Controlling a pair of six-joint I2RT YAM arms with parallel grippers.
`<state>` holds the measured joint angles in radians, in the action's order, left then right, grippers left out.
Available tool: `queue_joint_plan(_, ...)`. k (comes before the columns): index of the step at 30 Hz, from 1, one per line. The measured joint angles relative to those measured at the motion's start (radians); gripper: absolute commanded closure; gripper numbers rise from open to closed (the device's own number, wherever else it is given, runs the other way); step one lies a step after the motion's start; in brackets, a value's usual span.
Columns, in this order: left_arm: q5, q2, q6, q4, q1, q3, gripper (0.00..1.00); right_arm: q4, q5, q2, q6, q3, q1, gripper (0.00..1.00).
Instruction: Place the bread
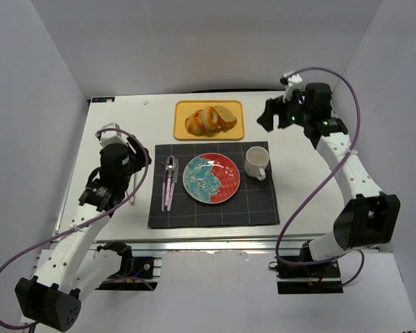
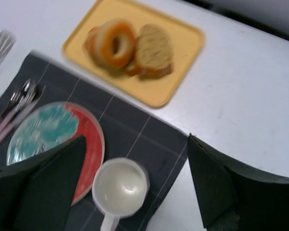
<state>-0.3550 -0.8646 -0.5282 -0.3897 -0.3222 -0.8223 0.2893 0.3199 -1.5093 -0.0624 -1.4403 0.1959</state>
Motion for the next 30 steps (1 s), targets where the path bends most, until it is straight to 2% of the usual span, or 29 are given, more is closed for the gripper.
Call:
queue_joint_plan(1, -0.002, -0.002, -0.006, -0.008, 0.005, 0.000, 0.63, 0.000, 0.075, 0.029, -0.034, 0.054, -0.020, 0.23)
queue_joint_plan(3, 0.007, -0.010, -0.017, -0.021, 0.034, 0.000, 0.92, 0.001, 0.236, 0.093, -0.171, 0.164, -0.060, 0.48)
queue_joint_plan(4, 0.040, -0.016, -0.011, -0.031, 0.057, 0.000, 1.00, 0.007, 0.319, 0.128, -0.236, 0.216, -0.074, 0.71)
queue_joint_plan(5, 0.045, -0.025, -0.016, -0.032, 0.086, 0.000, 1.00, 0.021, 0.385, 0.158, -0.286, 0.255, -0.089, 0.72)
queue_joint_plan(6, 0.089, -0.038, -0.011, -0.035, 0.133, 0.000, 1.00, 0.032, 0.450, 0.182, -0.340, 0.282, -0.098, 0.81)
queue_joint_plan(7, 0.130, -0.054, -0.009, -0.035, 0.184, 0.005, 1.00, 0.048, 0.518, 0.201, -0.411, 0.301, -0.100, 0.81)
queue_joint_plan(8, 0.164, -0.071, -0.006, -0.033, 0.241, 0.013, 0.97, 0.060, 0.577, 0.206, -0.463, 0.304, -0.100, 0.71)
queue_joint_plan(10, 0.219, -0.108, 0.012, -0.037, 0.337, 0.031, 0.58, 0.083, 0.666, 0.224, -0.536, 0.320, -0.093, 0.39)
queue_joint_plan(11, 0.234, -0.135, 0.026, -0.045, 0.376, 0.039, 0.37, 0.097, 0.696, 0.225, -0.564, 0.323, -0.091, 0.18)
queue_joint_plan(13, 0.248, -0.193, 0.048, -0.062, 0.418, 0.045, 0.29, 0.134, 0.732, 0.222, -0.622, 0.327, -0.090, 0.12)
queue_joint_plan(19, 0.274, -0.304, 0.156, -0.061, 0.425, 0.059, 0.26, 0.184, 0.760, 0.220, -0.698, 0.356, -0.091, 0.11)
queue_joint_plan(30, 0.353, -0.608, 0.329, 0.044, 0.425, 0.035, 0.26, 0.149, 0.755, 0.220, -0.652, 0.408, -0.091, 0.11)
